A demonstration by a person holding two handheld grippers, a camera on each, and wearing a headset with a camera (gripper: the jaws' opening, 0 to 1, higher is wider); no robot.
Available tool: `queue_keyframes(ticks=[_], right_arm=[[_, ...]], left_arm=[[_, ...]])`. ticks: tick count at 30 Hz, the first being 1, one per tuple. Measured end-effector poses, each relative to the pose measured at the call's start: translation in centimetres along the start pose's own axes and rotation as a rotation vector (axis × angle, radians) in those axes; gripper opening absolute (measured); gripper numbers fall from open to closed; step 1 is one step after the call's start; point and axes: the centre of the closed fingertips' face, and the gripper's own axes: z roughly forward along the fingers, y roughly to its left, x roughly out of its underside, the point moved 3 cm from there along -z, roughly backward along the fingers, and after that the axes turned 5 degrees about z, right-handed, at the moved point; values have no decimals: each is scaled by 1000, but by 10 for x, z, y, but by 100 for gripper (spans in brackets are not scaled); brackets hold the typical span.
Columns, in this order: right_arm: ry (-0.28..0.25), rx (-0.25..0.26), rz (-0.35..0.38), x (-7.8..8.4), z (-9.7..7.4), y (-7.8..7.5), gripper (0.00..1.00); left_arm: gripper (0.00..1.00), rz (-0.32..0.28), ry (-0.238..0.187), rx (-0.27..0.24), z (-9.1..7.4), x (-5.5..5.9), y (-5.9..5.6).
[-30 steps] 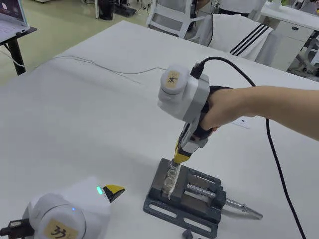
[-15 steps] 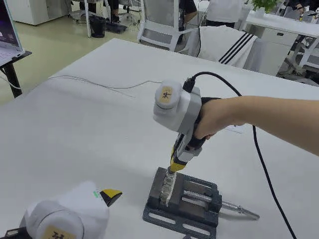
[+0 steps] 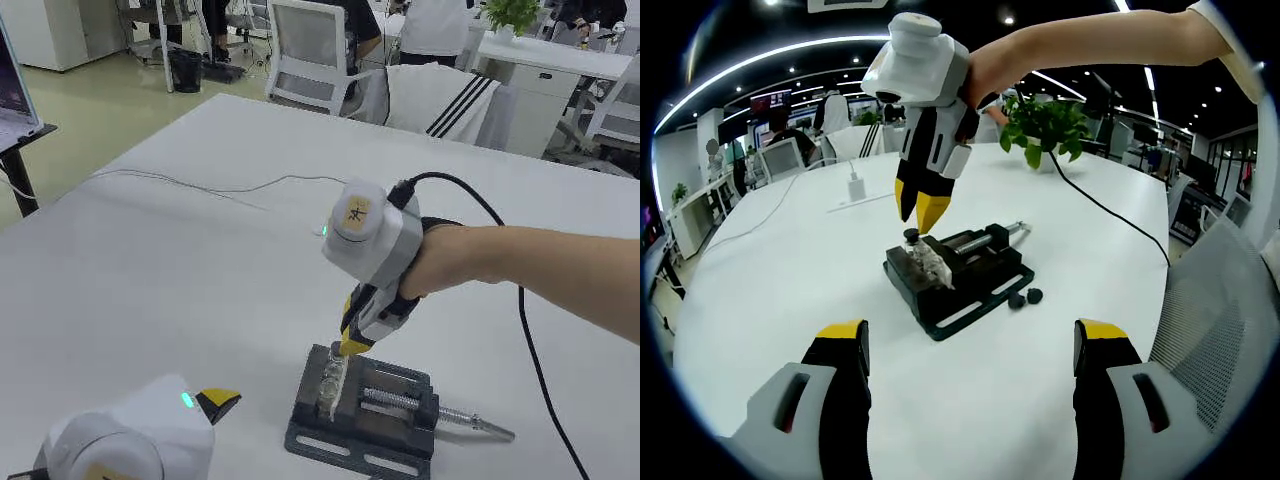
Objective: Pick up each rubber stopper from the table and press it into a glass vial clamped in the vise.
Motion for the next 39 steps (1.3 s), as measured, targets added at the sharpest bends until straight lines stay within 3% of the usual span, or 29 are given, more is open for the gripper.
queue_keyframes(ticks=[7,12,23,30,39], right_arm=[[-81,31,24,10,-6,8,47],[-145,33,73,17,-11,19,53],[-185,36,103,41,-12,53,54],[-185,32,120,55,-13,64,51],[-200,27,132,60,-16,78,48]], left_arm=[[83,8,1,9,-1,-1,-3],[83,12,0,10,-3,-1,-2],[83,39,12,17,-8,-1,1],[82,41,18,18,-10,3,-1],[82,35,18,28,-10,6,-6]])
